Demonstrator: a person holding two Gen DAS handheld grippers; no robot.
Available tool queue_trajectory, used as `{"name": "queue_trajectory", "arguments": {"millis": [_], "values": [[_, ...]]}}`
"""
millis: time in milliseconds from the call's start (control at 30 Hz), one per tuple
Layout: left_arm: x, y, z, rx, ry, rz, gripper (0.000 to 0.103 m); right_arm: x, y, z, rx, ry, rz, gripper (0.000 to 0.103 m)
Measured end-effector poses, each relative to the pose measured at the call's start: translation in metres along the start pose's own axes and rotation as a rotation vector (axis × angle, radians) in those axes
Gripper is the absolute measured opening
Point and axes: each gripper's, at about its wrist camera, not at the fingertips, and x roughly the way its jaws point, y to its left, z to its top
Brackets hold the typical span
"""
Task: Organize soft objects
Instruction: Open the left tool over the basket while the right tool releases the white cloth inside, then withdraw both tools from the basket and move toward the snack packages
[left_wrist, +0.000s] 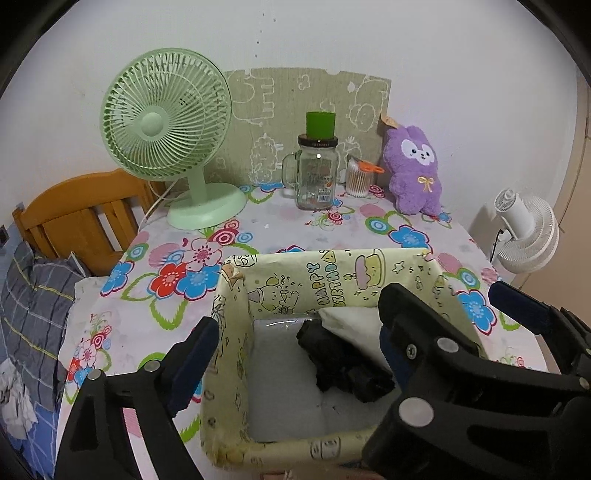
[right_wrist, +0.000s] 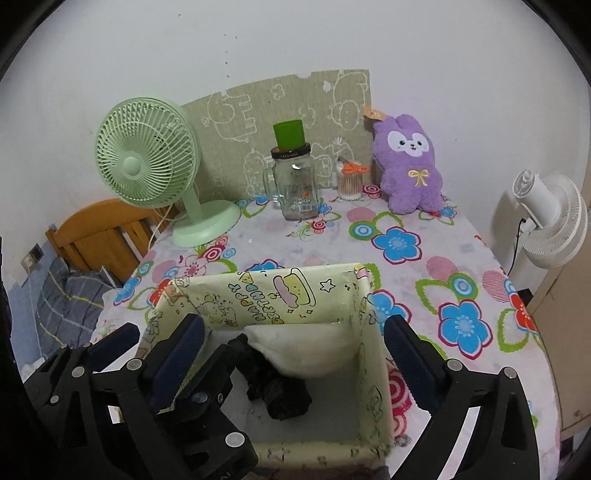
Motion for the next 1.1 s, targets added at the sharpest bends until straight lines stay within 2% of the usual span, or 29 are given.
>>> {"name": "queue_trajectory", "arguments": {"millis": [533,633,1100], "values": [[-0.055,-0.011,-0.018,0.004,-0.069,-0.014,0.100,-0.063,0.001,-0.015,-0.022,-0.078,-0.016,0.101],[-0.065,-0.013,-0.023,0.008,-0.091,-0.012,0.100,-0.075,0.003,-0.019,-0.040,-0.099,-0.032,0.101],[-0.098,-0.014,-0.051,0.012,-0.142,-0.019,0.100,-0.113,0.005,-0.045,-0.058,-0.130,-0.006,0.101]]}}
